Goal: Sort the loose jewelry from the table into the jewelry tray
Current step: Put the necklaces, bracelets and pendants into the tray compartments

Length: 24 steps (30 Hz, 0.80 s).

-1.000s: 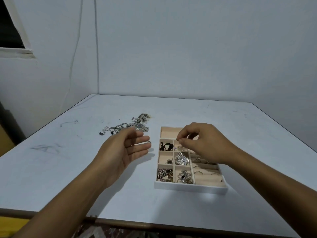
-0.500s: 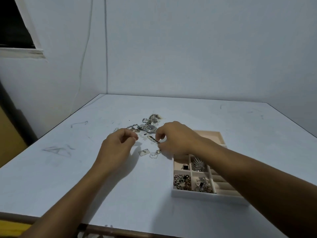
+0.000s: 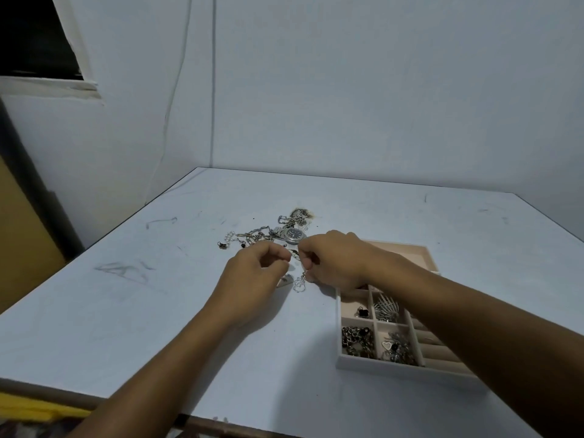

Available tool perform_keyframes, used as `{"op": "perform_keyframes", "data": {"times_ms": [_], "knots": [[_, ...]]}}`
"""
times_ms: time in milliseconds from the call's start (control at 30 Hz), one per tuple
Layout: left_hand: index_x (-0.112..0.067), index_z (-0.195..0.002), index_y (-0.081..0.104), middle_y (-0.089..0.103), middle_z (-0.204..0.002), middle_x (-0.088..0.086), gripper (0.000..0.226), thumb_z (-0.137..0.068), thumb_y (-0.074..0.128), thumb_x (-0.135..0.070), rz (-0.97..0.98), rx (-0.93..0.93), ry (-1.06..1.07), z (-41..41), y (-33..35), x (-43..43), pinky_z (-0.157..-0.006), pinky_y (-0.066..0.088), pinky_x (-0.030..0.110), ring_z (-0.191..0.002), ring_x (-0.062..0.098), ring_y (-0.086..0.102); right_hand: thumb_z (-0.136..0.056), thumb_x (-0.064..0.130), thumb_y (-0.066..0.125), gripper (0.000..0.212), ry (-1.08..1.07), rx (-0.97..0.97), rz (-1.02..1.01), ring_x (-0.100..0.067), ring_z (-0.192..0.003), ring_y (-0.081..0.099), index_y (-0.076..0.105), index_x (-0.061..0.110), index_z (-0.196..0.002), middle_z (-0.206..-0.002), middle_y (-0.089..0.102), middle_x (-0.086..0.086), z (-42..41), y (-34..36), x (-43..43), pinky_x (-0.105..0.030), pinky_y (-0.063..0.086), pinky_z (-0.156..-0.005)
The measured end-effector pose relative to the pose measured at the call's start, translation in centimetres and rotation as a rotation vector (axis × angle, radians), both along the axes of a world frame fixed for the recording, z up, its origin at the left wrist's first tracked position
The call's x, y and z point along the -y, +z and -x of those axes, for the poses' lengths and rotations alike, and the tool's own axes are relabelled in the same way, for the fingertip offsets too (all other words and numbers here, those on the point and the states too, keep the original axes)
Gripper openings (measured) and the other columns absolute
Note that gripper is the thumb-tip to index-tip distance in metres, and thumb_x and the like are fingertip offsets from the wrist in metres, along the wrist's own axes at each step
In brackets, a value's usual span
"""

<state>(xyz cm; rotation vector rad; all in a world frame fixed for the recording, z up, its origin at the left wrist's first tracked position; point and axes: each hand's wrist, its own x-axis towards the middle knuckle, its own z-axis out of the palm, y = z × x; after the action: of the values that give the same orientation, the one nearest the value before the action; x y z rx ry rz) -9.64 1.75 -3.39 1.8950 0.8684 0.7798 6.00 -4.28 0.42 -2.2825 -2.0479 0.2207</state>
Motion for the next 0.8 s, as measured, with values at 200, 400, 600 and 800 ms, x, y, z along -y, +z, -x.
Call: {"op": "perform_keyframes", "data": {"times_ms": [200,400,600,800], "knots": [[-0.024,-0.091,0.072,0.071,-0.099,-0.007,0.014,-0.089,0.058,-0.023,0.258,0.202,0.067,-1.3,0.5,0.4,-0.093,0.052,0.041,-0.097,0.012,0.065,-0.083,0.017,0.059,0.011,-0.029,-0.153,-0.096,-0.019,-0.081,0.053,0.053,0.024,-0.077,-0.075,0.055,0.01,-0.4,1.7,0.3,-0.034,0.043,-0.076],[-0.021,-0.092,0.071,0.074,-0.1,-0.002,0.019,-0.089,0.055,-0.028,0.422,0.3,0.02,-2.8,1.0,1.1,-0.095,0.048,0.043,-0.101,0.019,0.067,-0.081,0.016,0.062,0.004,-0.02,-0.175,-0.149,-0.019,-0.085,0.057,0.06,0.018,-0.083,-0.079,0.059,0.008,-0.4,2.9,1.0,-0.035,0.047,-0.078],[-0.011,-0.097,0.066,0.064,-0.088,0.006,0.02,-0.09,0.052,-0.024,0.524,0.377,-0.038,-3.5,1.2,2.0,-0.081,0.044,0.034,-0.084,0.021,0.055,-0.08,0.017,0.063,0.006,-0.034,-0.193,-0.178,-0.019,-0.083,0.058,0.059,0.022,-0.081,-0.081,0.062,0.007,-0.4,3.5,1.6,-0.037,0.051,-0.079],[-0.007,-0.102,0.067,0.07,-0.091,0.01,0.022,-0.095,0.051,-0.021,0.614,0.413,-0.075,-3.7,1.1,2.7,-0.09,0.052,0.04,-0.085,0.022,0.065,-0.082,0.021,0.067,0.008,-0.034,-0.183,-0.221,-0.018,-0.085,0.06,0.06,0.026,-0.08,-0.083,0.064,0.007,-0.8,3.6,2.3,-0.037,0.051,-0.08]]}}
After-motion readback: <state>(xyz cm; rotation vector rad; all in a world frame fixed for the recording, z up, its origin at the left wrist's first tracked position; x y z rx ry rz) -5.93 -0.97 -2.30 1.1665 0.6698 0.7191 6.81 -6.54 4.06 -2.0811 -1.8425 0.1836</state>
